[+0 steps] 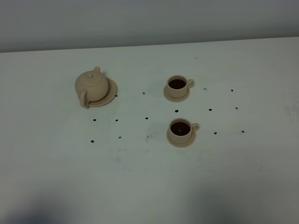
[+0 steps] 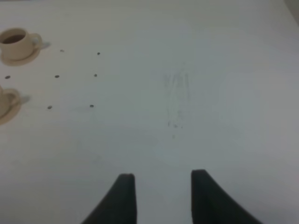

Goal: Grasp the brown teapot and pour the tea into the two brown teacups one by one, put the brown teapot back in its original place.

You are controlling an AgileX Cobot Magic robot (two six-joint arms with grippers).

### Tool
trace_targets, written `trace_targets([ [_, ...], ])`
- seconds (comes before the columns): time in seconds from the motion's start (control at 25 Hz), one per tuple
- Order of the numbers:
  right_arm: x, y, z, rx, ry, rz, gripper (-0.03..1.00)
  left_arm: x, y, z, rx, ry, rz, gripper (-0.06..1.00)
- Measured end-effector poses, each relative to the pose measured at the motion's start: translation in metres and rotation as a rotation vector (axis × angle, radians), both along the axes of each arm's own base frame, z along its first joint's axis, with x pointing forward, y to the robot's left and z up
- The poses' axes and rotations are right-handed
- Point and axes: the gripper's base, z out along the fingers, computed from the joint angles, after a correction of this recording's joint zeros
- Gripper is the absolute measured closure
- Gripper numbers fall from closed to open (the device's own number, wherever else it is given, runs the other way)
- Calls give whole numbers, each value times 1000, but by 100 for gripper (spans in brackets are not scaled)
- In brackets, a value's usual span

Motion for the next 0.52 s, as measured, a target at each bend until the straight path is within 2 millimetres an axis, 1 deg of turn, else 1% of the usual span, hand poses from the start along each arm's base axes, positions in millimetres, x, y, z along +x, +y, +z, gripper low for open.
trace_targets([
  [0.52, 0, 0, 0, 1, 0, -1, 66, 0, 0, 0, 0, 0, 0, 62],
])
